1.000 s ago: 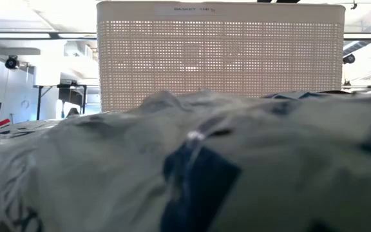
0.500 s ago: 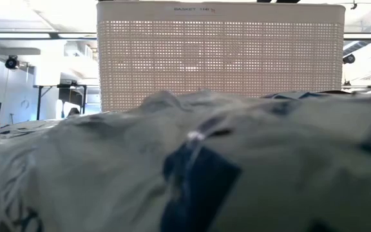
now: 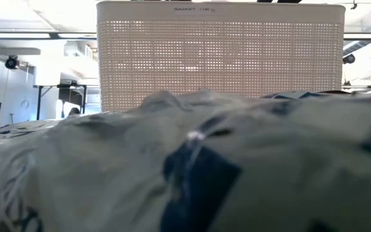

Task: Pick & place medical supplies in basket/bin
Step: Put the white bandage into the white bin, then put the green bandage into the white bin

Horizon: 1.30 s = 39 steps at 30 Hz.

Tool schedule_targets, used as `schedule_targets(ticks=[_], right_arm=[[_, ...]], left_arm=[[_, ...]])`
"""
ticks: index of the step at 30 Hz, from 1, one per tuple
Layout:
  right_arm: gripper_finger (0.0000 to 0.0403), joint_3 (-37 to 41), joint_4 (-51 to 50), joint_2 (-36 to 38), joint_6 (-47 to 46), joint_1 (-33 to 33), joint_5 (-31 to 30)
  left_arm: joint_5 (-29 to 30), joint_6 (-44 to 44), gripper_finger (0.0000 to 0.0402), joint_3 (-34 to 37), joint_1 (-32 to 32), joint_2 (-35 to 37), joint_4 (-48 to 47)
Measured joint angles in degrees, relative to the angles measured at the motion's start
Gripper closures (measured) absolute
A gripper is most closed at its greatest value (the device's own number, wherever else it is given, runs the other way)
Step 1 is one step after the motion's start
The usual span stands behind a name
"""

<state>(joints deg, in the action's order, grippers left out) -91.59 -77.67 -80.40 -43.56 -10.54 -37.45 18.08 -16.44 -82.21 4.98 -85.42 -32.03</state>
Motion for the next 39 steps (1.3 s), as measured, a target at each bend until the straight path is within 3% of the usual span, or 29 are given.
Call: schedule_targets(ticks=[6, 13, 17, 20, 30, 39], right_arm=[[0.0075, 0.0, -0.2, 0.1, 0.7, 0.0, 0.9], [0.0075, 0.0, -5.5, 1.3, -2.5, -2.5, 13.5], [0.0075, 0.0, -12.6, 2.4, -10.7, -7.2, 16.6], [0.0075, 0.6, -12.1, 4.1, -16.7, -11.8, 19.9], [0.0075, 4.8, -12.3, 5.7, -44.0, -28.9, 20.4], [0.0075, 13.9, -3.6, -0.7, -49.1, -34.3, 32.3]], left_arm=[[3.4, 2.4, 0.0096, -11.3, 0.2, -1.9, -14.4], [3.4, 1.6, 0.0093, -16.3, 3.5, 0.6, -23.1], [3.4, -2.1, 0.0093, -14.4, 5.9, 3.2, -23.5], [3.5, -4.3, 0.0093, -12.1, 7.5, 4.9, -23.5], [5.2, -12.8, 0.0093, -0.6, 9.3, 9.6, -23.0], [5.2, -14.4, 0.0093, 4.5, 12.9, 11.7, -15.6]])
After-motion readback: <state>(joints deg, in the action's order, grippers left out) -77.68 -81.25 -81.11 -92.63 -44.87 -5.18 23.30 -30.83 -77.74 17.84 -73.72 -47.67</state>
